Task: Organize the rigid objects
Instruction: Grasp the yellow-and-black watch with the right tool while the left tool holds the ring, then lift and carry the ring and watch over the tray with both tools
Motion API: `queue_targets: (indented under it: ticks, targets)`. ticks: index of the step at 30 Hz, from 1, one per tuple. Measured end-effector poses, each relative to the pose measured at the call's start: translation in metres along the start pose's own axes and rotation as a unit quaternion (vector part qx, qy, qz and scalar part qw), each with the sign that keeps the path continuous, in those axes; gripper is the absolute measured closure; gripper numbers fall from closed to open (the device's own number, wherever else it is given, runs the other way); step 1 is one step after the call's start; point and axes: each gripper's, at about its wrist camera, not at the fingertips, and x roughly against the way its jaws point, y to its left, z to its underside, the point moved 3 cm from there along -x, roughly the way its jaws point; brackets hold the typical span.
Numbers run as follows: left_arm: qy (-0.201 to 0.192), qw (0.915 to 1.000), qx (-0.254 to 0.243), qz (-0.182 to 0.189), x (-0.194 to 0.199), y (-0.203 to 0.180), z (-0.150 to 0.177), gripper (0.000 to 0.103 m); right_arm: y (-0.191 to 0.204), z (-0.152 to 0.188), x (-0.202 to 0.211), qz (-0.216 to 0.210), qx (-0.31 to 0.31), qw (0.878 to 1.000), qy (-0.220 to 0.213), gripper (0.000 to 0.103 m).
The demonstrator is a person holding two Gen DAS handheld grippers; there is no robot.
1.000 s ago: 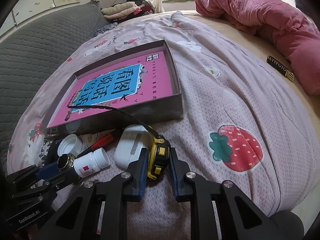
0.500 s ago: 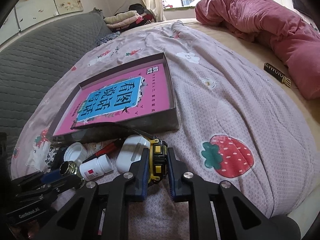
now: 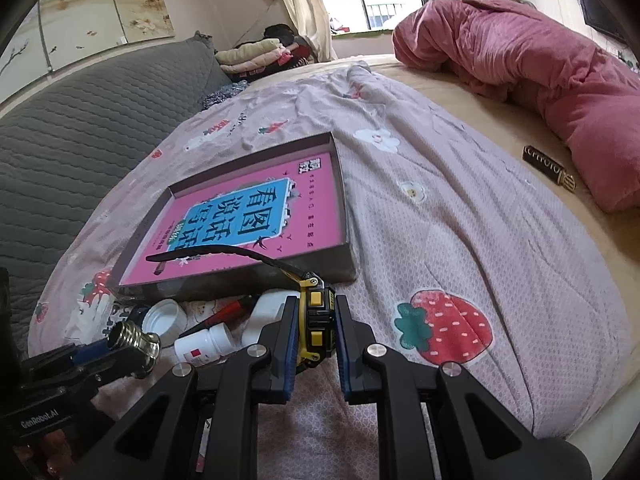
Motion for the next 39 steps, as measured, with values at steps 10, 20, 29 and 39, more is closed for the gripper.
queue_targets:
  ticks: [10, 20, 29, 39]
  targets:
    - [-0.037, 0.9992, -0.004, -0.018, 0.017, 0.003, -0.012, 0.065, 0.021, -0.013, 0.012, -0.015, 0.026, 0.999, -0.027, 0.086]
    - [-0.063, 0.9978, -0.007, -0.022, 0.026, 0.007, -0.023, 0.065, 0.033, -0.022, 0.017, -0.017, 0.031, 0.999, -0.032, 0.086]
    - [-0.083, 0.9961, 0.001, -0.030, 0.033, 0.018, -0.035, 0.065, 0.032, -0.039, 0.020, -0.005, 0.018, 0.999, -0.051, 0.086]
    - [-0.102, 0.9936, 0.016, -0.046, 0.026, 0.040, -0.055, 0.065, 0.033, -0.053, 0.017, 0.001, 0.010, 0.998, -0.066, 0.086]
